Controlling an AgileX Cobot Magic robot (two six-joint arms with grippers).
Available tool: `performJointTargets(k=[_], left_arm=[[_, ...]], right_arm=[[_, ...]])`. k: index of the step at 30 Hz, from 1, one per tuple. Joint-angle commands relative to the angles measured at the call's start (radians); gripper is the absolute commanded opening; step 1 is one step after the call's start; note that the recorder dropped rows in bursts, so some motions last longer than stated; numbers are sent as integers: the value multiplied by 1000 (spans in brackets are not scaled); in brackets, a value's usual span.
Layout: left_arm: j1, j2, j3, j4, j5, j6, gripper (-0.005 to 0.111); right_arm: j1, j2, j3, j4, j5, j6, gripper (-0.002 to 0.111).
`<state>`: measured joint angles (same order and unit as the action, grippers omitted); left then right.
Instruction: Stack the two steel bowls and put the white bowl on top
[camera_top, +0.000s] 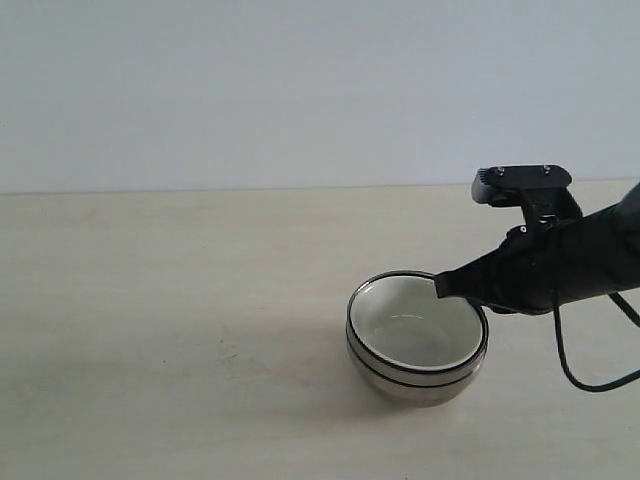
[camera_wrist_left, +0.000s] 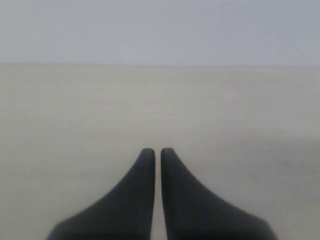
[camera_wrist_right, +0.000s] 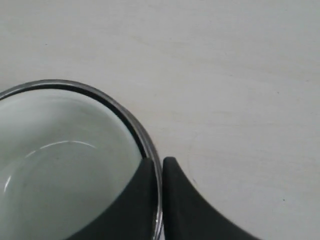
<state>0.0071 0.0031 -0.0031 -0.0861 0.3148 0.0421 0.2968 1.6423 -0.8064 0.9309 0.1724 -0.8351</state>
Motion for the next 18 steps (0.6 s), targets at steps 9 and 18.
performJointTargets(k=[9, 18], left_arm=[[-5, -3, 3, 0, -8, -5, 4], [-5, -3, 3, 0, -8, -5, 4]], right_arm=[[151, -44, -13, 30, 86, -16, 0], [212, 8, -13, 30, -1, -9, 0]])
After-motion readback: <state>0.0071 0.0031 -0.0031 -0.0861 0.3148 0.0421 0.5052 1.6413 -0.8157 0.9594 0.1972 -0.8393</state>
